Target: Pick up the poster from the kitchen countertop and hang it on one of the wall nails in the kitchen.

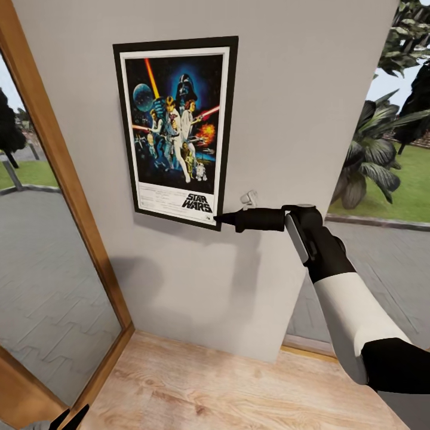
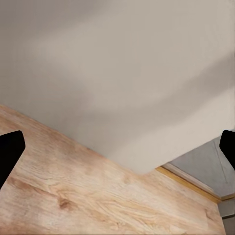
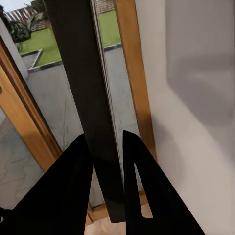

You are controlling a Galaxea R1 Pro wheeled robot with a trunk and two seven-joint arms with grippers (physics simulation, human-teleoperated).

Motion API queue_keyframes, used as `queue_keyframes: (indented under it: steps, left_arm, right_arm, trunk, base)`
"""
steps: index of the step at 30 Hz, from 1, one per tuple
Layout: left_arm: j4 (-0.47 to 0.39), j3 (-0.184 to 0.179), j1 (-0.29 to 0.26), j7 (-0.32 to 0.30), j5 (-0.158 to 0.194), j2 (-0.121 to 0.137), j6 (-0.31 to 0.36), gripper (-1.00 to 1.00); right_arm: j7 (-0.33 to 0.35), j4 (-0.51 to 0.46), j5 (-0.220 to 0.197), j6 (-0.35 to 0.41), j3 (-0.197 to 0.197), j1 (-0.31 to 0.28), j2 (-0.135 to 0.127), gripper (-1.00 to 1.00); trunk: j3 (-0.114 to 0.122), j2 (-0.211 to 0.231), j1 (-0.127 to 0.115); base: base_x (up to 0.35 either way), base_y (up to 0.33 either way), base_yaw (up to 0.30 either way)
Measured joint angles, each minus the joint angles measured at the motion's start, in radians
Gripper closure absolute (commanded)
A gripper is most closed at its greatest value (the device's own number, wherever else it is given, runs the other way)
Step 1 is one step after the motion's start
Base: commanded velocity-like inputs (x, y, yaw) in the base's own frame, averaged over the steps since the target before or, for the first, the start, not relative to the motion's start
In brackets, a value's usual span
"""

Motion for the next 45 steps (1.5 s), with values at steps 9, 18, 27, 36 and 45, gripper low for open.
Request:
queue_keyframes:
  steps: [9,18,27,36,45]
  left_arm:
    - [0.0,0.0,0.0,0.0,0.0,0.0,0.0,-1.0]
    - [0.0,0.0,0.0,0.0,0.001,0.0,0.0,-1.0]
    - [0.0,0.0,0.0,0.0,0.001,0.0,0.0,-1.0]
    - [0.0,0.0,0.0,0.0,0.001,0.0,0.0,-1.0]
    - [0.014,0.001,0.0,-0.001,0.001,0.0,0.0,-1.0]
  right_arm:
    - [0.0,0.0,0.0,0.0,0.0,0.0,0.0,1.0]
    - [0.0,0.001,0.0,0.0,0.001,0.0,0.0,1.0]
    - [0.0,0.002,0.0,0.0,0.0,0.0,0.0,1.0]
    - [0.0,0.003,0.0,0.0,0.001,0.0,0.0,1.0]
    - [0.0,0.006,0.001,0.001,0.001,0.0,0.0,1.0]
  trunk:
    - [0.0,0.0,0.0]
    - [0.0,0.0,0.0]
    - [0.0,0.0,0.0]
    - [0.0,0.0,0.0]
    - [0.0,0.0,0.0]
  base:
    - [0.009,0.0,0.0]
    - [0.069,0.0,0.0]
    - [0.034,0.0,0.0]
    - [0.0,0.0,0.0]
    - [0.001,0.0,0.0]
